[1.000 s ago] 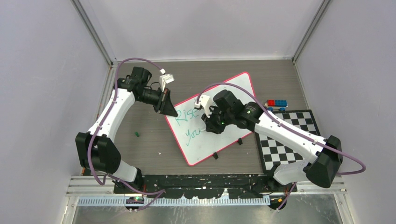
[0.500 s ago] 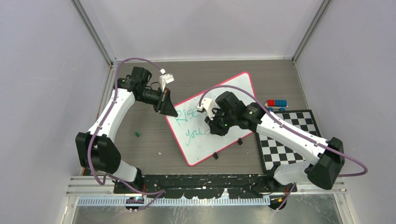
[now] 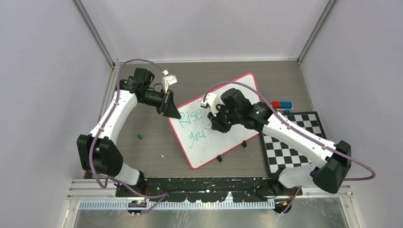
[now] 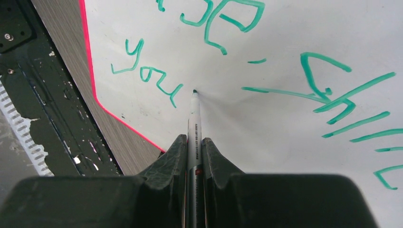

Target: Write a sentence on the whiteboard

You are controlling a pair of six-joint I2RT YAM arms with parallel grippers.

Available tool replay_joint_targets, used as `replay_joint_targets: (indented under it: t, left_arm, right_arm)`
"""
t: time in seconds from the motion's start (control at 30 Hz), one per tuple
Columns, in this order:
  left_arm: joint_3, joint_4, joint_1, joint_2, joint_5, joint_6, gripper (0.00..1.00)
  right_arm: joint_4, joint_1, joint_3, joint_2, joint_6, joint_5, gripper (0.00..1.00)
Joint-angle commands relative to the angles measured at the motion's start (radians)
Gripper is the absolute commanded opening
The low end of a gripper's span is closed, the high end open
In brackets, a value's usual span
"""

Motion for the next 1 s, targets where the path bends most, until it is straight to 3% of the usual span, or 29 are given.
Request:
replay_joint_targets:
  t: [0.0, 0.57, 0.97]
  left_arm:
    - [-0.012, -0.004, -0.025, 0.017, -0.030, 0.030, 0.00]
    - [-0.012, -0.001, -0.026, 0.022, -0.030, 0.030, 0.00]
    - [-0.013, -0.001, -0.027, 0.020, -0.032, 0.029, 0.00]
  right_arm:
    - [0.060, -0.004, 0.033, 0.009, 0.004, 0.017, 0.00]
    - [0.043, -0.031, -0.095, -0.015, 0.022, -0.018, 0.00]
    - [0.041, -0.038, -0.011, -0.001, 0.014, -0.010, 0.00]
